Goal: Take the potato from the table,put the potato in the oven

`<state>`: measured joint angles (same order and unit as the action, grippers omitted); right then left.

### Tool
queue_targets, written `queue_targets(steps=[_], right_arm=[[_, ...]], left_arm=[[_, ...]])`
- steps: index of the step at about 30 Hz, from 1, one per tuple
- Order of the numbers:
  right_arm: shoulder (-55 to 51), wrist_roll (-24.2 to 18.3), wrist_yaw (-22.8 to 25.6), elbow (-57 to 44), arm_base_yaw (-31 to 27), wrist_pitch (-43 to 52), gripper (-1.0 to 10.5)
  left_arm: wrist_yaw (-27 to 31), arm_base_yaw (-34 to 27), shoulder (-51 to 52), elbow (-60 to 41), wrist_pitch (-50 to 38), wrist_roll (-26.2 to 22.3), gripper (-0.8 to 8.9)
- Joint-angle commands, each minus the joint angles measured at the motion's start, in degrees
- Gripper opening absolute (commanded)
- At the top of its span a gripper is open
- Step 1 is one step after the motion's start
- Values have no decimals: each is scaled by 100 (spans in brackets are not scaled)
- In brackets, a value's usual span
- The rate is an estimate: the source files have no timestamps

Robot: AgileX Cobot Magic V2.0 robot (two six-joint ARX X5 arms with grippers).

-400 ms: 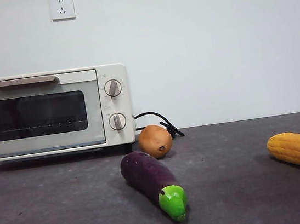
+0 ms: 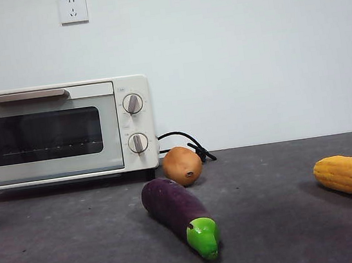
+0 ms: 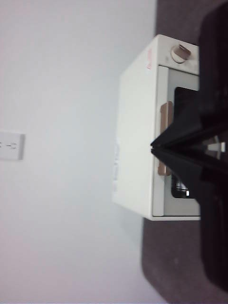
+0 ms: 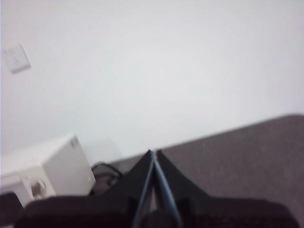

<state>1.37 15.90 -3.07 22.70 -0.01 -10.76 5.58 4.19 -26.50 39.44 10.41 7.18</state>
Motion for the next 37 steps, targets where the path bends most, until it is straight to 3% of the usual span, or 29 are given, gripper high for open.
queue_targets(steps=[1,6,14,19,25,30,37], right_arm=[[2,59,-17,157,0,-129,1],[2,179,-164,328,0,-802,1],[2,649,-1534,483,0,-1792,0],[33,710,-1823,708,0,-2789,0],[291,852,-2463,1172,0,-3119,-1],[905,693,-2730,1790,0,-3600,-4],[2227,-433,-2927,2992,0,-4992,0]], left_arm=[[-13,15,-732,479,308,37,-4],[-317,15,-2044,1399,835,39,-4],[-415,15,-3742,2782,1602,33,-4],[-411,7,-4422,3471,1657,11,-4],[-448,-26,-4975,3941,1670,15,-5],[-907,-114,-5294,4011,1731,17,-5],[-1360,-393,-5722,4015,1864,96,-5]])
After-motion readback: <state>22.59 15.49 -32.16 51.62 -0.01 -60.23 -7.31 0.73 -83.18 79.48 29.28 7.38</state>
